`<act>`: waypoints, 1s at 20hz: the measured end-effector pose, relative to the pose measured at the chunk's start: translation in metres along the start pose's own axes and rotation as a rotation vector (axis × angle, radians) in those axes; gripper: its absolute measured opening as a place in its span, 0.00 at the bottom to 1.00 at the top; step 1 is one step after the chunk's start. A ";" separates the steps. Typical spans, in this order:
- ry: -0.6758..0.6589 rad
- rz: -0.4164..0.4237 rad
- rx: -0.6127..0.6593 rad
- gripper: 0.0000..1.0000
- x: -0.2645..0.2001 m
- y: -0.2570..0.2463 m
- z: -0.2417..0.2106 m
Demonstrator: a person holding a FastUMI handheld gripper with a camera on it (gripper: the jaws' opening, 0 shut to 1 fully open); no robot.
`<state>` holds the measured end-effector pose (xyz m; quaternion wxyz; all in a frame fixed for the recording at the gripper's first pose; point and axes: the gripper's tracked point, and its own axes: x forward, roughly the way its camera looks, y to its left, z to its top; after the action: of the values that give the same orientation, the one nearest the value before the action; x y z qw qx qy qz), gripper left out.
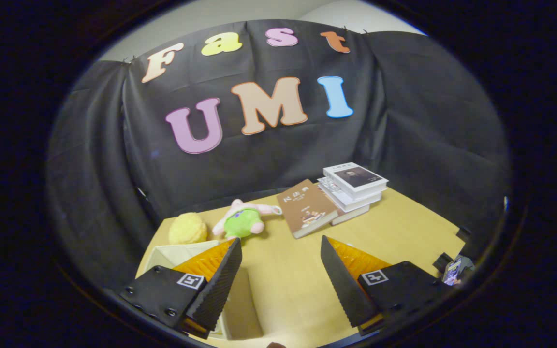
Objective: Open the storage box then place both shoes into the box .Put the left shoe in first, then the right shoe, with the right side of both shoes facing outward in a uniform manner.
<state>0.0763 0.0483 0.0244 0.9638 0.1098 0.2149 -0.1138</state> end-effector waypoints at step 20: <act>0.537 -0.364 -0.280 1.00 0.036 -0.213 -0.160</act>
<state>-0.0104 -0.1184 -0.1674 0.8425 -0.0375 0.4903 -0.2200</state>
